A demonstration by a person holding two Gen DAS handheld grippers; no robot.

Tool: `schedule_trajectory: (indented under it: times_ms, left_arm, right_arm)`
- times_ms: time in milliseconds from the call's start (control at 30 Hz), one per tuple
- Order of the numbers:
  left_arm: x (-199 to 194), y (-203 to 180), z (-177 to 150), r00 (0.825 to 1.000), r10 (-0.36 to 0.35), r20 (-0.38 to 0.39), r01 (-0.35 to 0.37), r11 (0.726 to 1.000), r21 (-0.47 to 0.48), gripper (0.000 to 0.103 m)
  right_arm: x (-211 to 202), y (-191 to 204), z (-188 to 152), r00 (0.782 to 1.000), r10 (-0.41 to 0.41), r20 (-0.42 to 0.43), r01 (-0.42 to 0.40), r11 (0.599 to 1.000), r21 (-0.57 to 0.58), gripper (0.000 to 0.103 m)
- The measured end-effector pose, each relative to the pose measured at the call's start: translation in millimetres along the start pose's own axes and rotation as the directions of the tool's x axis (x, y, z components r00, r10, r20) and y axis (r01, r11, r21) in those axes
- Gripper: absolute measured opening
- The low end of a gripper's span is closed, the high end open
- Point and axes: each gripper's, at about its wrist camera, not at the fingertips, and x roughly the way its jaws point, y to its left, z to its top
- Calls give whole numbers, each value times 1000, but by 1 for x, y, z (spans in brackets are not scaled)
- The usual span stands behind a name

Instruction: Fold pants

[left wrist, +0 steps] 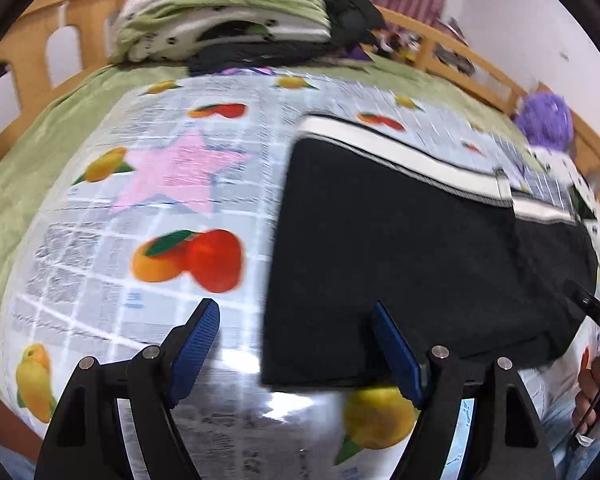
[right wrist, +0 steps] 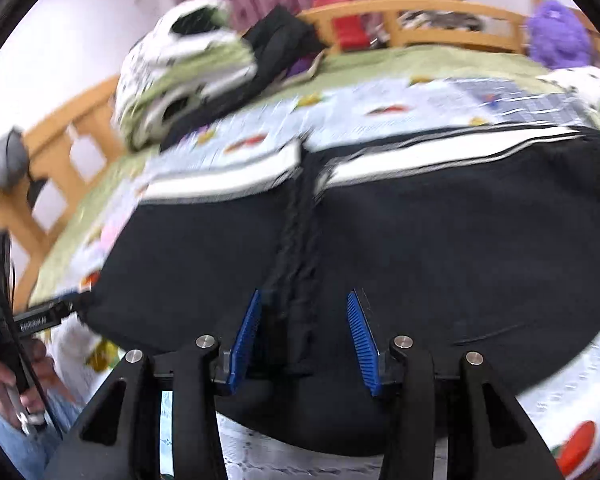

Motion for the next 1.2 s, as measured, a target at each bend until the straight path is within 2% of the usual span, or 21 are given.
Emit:
schedule_trajectory:
  times_ms: [67,167,233,367,500,600,733,833,933,1000,1033,1067,1100,1133,1167,1200]
  left_arm:
    - [-1,13,0,999,-31,-15,30,998,-49,76]
    - [2,27,-4,992,-118,-42,113,987,-116,76]
    - [8,32,-6,989,-138,-56,128,981,-144,76]
    - [20,31,-5,985,-160,-72,148,977,-152,75]
    - [32,22,8,984,-157,-82,149,984,-93,75]
    - [47,13,27,983,-150,-103,145,988,-54,75]
    - [70,5,53,985,-124,-120,124,992,-12,75]
    - [86,-5,70,986,-103,-134,110,993,40,75]
    - [97,-12,80,984,-106,-144,118,991,71,68]
    - [102,-16,84,982,-118,-147,130,988,79,56]
    - [104,-18,86,981,-120,-155,134,987,84,52]
    - [105,-20,88,980,-120,-159,134,987,86,44]
    - [105,-22,90,980,-117,-159,132,987,89,30]
    - [105,-23,93,981,-118,-154,134,986,100,19]
    - [100,-25,95,981,-128,-144,146,982,122,12]
    - [95,-26,98,983,-132,-131,149,980,132,11]
  right_arm:
    - [-12,-9,1,998,-37,43,37,999,15,44]
    - [-32,-31,8,982,-156,103,150,987,58,44]
    - [-39,-55,13,974,-211,77,204,975,91,46]
    - [-56,-114,1,964,-265,20,254,943,215,55]
    - [-59,-164,-16,962,-269,-35,265,903,338,55]
    - [-56,-182,-20,966,-256,-26,247,894,374,55]
    - [-43,-198,-7,980,-200,7,181,898,401,55]
    - [-22,-213,8,980,-199,-10,186,895,406,55]
    - [-7,-220,26,978,-209,-11,195,891,410,56]
    - [2,-222,36,977,-211,-18,199,887,416,56]
    - [6,-222,39,974,-223,-28,214,882,420,50]
    - [8,-221,42,970,-241,-36,234,879,414,39]
    - [11,-219,46,965,-260,-42,254,880,401,34]
    - [13,-214,48,962,-268,-44,264,886,381,24]
    - [13,-209,52,959,-281,-36,274,890,364,20]
    - [12,-200,57,954,-298,-24,287,893,346,19]
